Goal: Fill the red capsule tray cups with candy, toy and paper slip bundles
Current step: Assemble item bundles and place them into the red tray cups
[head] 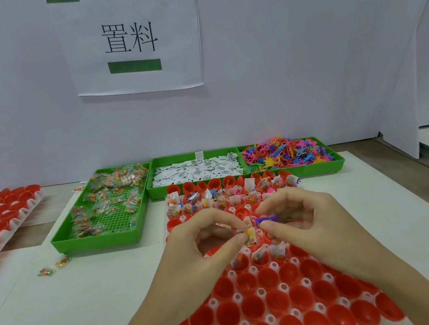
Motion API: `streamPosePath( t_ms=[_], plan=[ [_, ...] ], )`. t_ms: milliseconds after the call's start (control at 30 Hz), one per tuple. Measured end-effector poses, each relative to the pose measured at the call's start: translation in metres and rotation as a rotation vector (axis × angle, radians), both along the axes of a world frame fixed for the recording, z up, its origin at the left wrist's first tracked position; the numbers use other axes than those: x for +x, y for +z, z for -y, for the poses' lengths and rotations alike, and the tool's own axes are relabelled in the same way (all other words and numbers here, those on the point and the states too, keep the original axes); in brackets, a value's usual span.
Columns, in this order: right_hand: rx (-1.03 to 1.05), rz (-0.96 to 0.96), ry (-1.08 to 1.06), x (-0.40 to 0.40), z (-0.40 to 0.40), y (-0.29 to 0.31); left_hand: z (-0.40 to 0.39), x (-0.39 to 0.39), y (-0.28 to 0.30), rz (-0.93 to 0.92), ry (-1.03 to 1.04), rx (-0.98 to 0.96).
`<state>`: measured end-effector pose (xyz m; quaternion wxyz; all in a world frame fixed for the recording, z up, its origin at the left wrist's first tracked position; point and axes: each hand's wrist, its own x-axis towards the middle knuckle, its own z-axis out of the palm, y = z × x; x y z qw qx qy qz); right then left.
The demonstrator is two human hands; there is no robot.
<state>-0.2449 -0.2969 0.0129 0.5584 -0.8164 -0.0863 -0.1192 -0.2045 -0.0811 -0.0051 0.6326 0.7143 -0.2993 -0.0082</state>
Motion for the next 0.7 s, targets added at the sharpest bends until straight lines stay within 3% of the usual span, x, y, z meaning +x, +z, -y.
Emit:
streamPosePath(
  t_ms=[433, 700],
  plan=[
    [-0.06, 0.029, 0.087, -0.0043, -0.0026, 0.0001, 0.0093, -0.0072, -0.0045, 0.028, 0.08, -0.038],
    [0.052, -0.014, 0.076, -0.0059, -0.0032, 0.0055, 0.0084, -0.0085, -0.0018, 0.011, 0.061, -0.05]
  ],
)
